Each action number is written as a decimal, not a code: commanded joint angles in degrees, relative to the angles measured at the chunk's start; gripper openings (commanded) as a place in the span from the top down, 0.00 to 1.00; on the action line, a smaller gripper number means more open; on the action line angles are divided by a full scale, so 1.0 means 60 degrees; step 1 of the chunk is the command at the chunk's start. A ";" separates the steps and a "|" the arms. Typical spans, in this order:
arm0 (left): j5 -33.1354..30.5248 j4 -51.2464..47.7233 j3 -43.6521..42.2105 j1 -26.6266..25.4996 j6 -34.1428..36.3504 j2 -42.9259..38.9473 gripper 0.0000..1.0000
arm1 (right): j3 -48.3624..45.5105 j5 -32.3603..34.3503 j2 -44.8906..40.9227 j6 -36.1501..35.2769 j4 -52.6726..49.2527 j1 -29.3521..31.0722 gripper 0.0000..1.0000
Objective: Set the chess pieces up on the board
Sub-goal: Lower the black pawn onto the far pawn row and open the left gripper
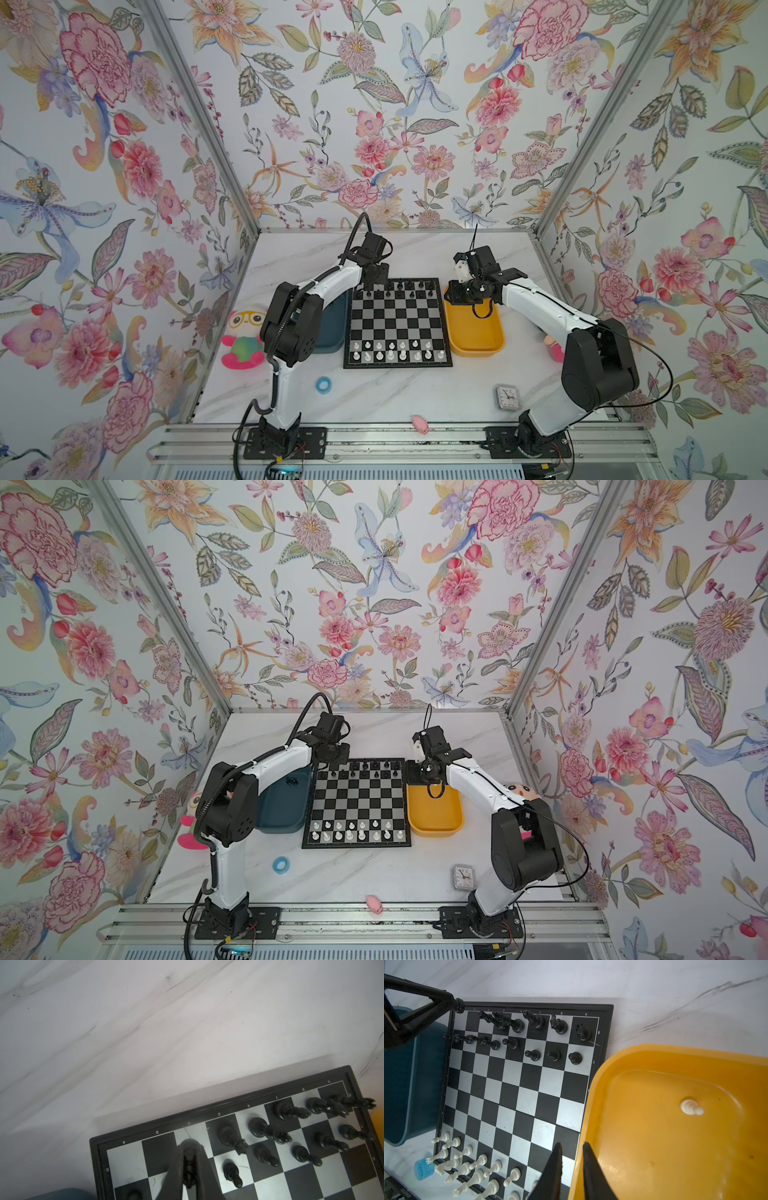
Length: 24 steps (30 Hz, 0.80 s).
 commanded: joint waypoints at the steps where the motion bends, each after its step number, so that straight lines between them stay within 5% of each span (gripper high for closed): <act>1: 0.0022 -0.0295 0.0321 -0.0162 0.0169 0.0252 1.00 | -0.0150 -0.0155 -0.0202 0.0149 0.0076 -0.0078 0.79; 24: -0.0054 -0.0326 0.0237 -0.0192 0.0071 0.0741 0.98 | -0.0224 -0.0232 -0.0130 0.0188 0.0199 -0.0075 0.79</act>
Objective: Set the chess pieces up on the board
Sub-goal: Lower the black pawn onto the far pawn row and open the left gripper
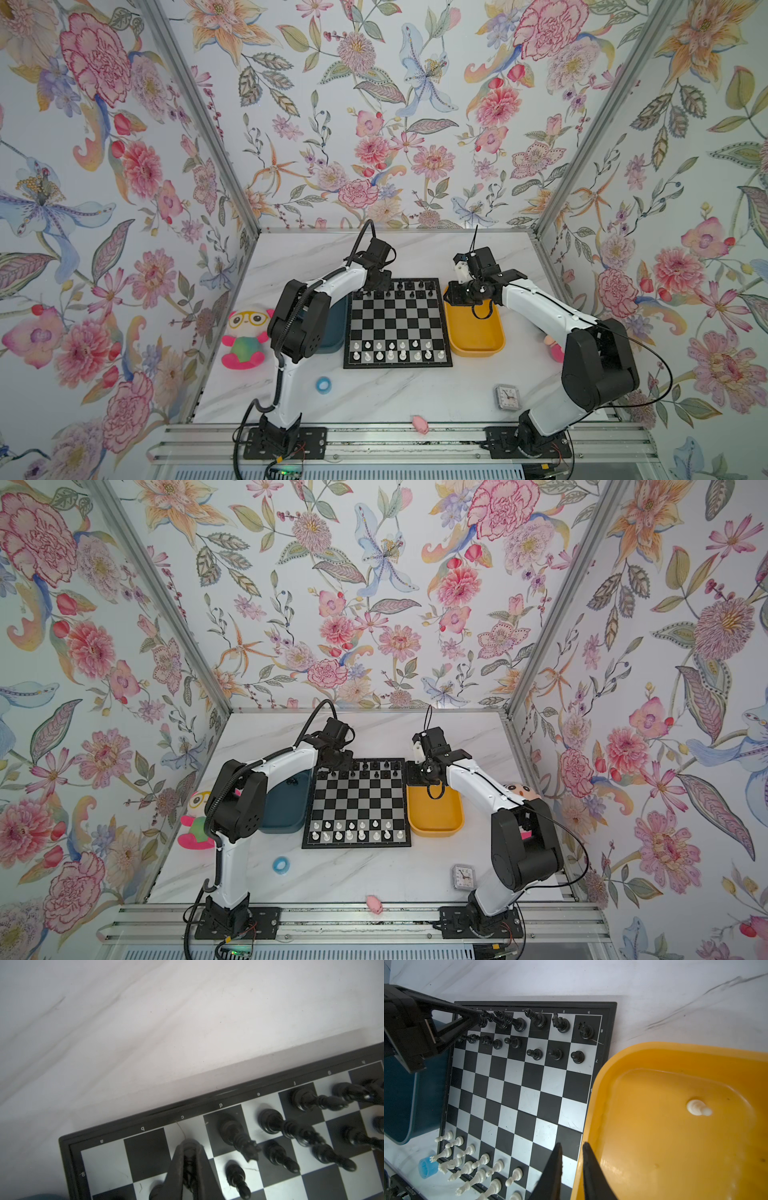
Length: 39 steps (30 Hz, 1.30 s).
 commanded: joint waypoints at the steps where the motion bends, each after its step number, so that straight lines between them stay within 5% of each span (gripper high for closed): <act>1: -0.0056 -0.0088 0.0214 -0.0057 0.0056 0.0226 0.98 | -0.0117 -0.0101 -0.0125 0.0132 0.0044 -0.0064 0.80; 39: -0.0110 -0.0043 0.0155 -0.0072 -0.0027 0.0154 0.75 | -0.0275 -0.0134 -0.0253 0.0176 0.0104 -0.0085 0.80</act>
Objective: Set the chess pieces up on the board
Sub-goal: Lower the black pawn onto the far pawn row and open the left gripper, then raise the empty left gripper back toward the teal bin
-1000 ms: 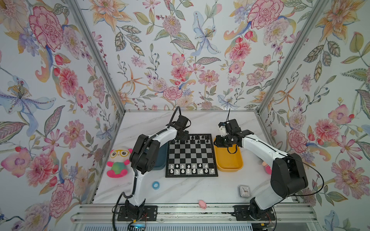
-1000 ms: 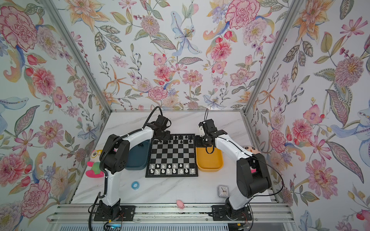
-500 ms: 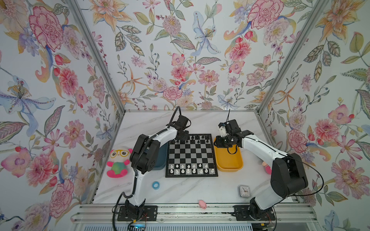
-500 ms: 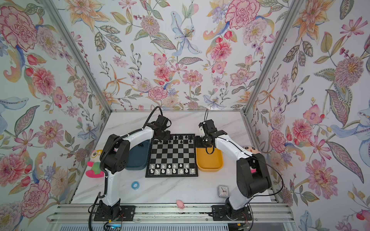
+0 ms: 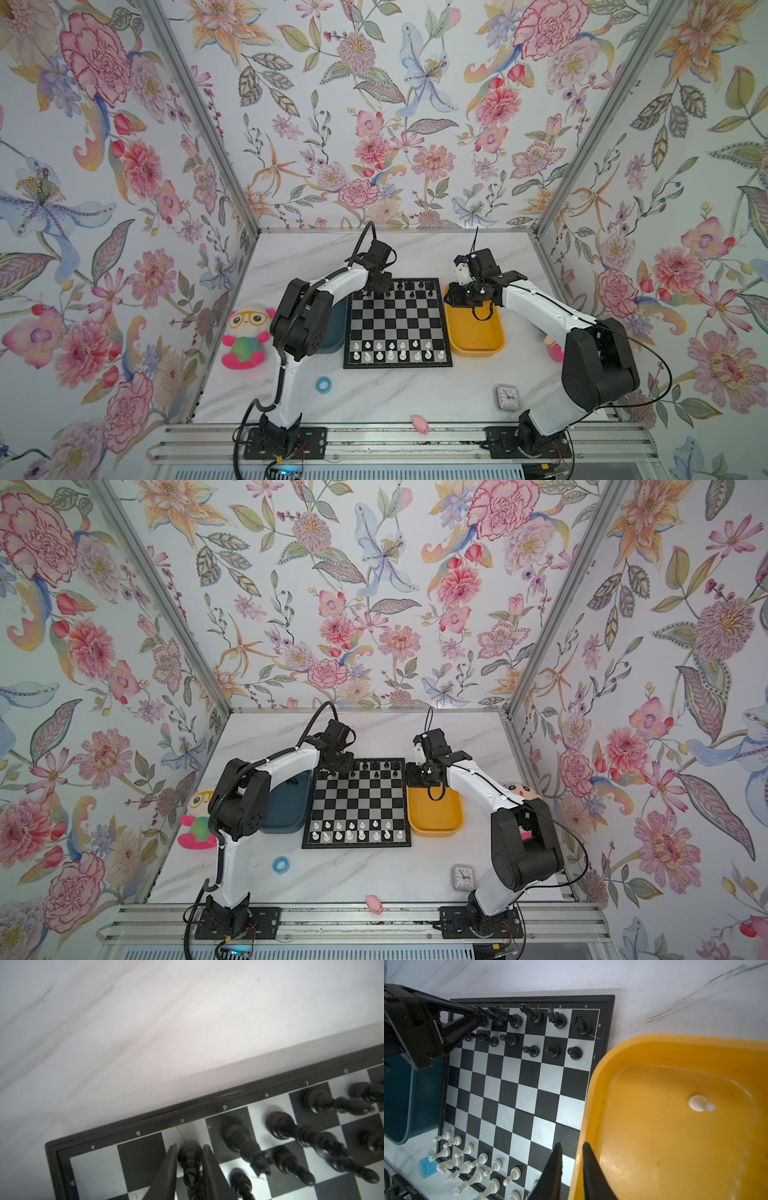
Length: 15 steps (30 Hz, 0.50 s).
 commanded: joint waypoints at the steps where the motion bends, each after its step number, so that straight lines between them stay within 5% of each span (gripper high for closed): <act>1: -0.0128 -0.0074 0.0100 -0.0063 -0.0020 -0.0136 0.75 | -0.0108 -0.0068 -0.0255 0.0121 0.0037 -0.0046 0.80; 15: -0.0387 0.0001 -0.0243 -0.0064 0.0141 -0.1480 0.73 | -0.0182 -0.0035 -0.0513 0.0141 0.0054 -0.0037 0.80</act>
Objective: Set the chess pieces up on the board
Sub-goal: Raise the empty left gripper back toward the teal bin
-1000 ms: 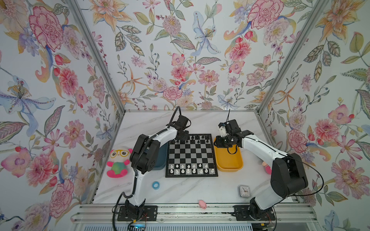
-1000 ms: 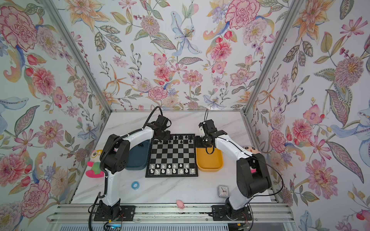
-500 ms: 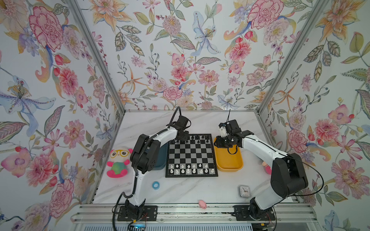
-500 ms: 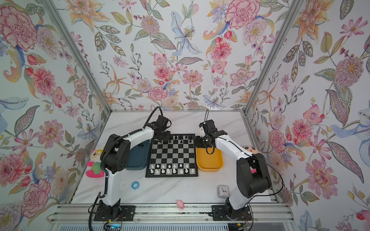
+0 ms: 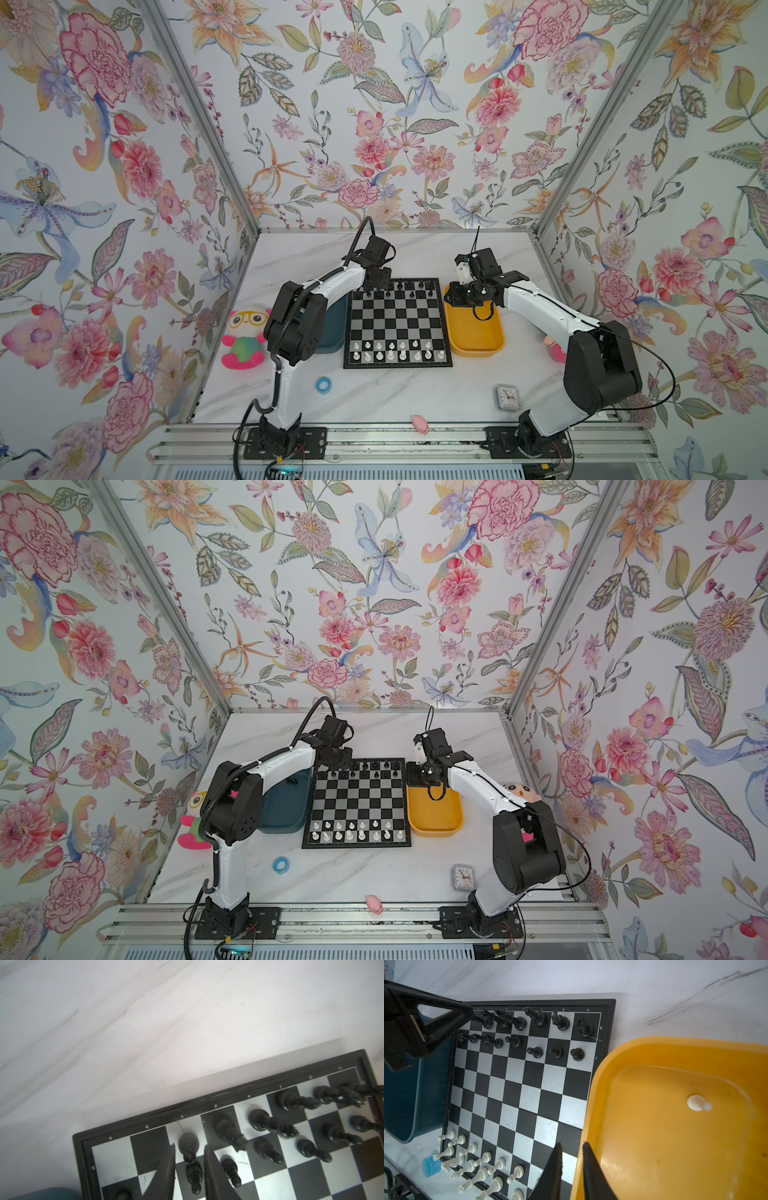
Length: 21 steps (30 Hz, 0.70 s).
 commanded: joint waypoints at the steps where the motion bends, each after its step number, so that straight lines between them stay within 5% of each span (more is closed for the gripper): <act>1: -0.0386 -0.0062 -0.0166 -0.0063 0.0142 -0.0781 0.73 | -0.0142 -0.0031 -0.0317 0.0115 0.0033 -0.0039 0.80; 21: -0.1635 0.0084 -0.2197 0.0588 0.0320 -0.4294 0.69 | -0.0039 0.0220 -0.0795 0.0049 -0.0102 -0.0027 0.79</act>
